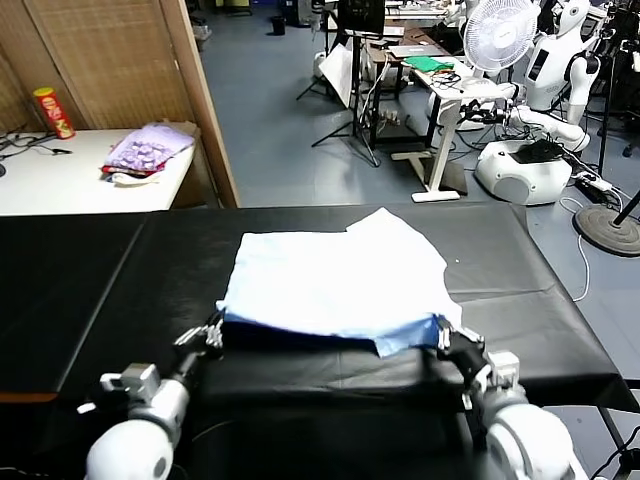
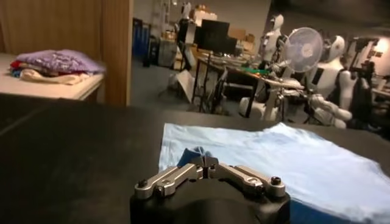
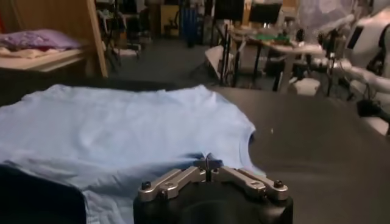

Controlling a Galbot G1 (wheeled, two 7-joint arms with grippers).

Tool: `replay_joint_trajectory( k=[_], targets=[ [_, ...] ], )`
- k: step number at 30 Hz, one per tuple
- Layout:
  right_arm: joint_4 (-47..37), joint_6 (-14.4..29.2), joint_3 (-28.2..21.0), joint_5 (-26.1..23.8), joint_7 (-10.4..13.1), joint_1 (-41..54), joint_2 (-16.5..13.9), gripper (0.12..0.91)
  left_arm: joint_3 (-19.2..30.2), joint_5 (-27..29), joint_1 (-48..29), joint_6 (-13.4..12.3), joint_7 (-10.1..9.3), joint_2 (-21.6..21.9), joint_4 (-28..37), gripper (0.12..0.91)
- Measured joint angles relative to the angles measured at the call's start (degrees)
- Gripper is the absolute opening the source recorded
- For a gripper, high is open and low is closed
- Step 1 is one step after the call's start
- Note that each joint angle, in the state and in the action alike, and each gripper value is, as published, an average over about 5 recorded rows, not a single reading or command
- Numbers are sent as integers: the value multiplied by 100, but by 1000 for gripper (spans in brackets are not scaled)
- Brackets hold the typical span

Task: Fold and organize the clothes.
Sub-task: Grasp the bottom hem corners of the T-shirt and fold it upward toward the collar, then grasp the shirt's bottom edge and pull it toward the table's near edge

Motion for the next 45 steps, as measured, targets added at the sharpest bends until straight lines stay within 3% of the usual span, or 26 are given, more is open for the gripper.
replay_joint_trajectory(
  k=[4, 6, 13, 17, 20, 22, 25, 30, 33, 37, 39, 43, 45],
  targets=[
    [-569, 242, -221, -104, -125, 465, 33, 130, 199, 236, -454, -119, 3, 9, 509, 127],
    [-793, 333, -298, -95, -190, 636, 50, 180, 290, 329, -643, -174, -5, 26, 736, 127],
    [-858, 170, -285, 117, -330, 662, -77, 531, 465, 438, -1075, -203, -154, 82, 1223, 160],
    [-363, -138, -103, 192, -207, 268, -228, 726, 452, 422, -1076, -170, -168, 179, 1212, 339],
    [-43, -201, 91, 235, -118, -92, -277, 784, 425, 360, -951, -108, -155, 289, 1086, 524],
    [64, -196, 219, 267, -88, -309, -278, 753, 412, 298, -805, -60, -139, 357, 963, 653],
    [128, -182, 385, 337, -51, -569, -240, 645, 373, 135, -576, 43, -130, 405, 827, 764],
    [127, -174, 545, 420, -13, -795, -148, 466, 290, -284, -415, 238, -145, 404, 809, 791],
    [58, -160, 562, 434, -4, -812, -98, 361, 275, -405, -386, 278, -137, 395, 880, 717],
    [-34, -152, 557, 465, 1, -832, -52, 177, 258, -531, -355, 300, -123, 361, 967, 499],
    [-23, -166, 548, 501, 8, -864, -49, 128, 253, -565, -327, 306, -122, 351, 968, 398],
    [98, -250, 560, 554, 70, -944, -75, 122, 235, -525, -219, 344, -141, 357, 865, 186],
    [213, -319, 594, 584, 110, -1011, -106, 122, 205, -417, -148, 391, -176, 369, 778, 146]
  ],
)
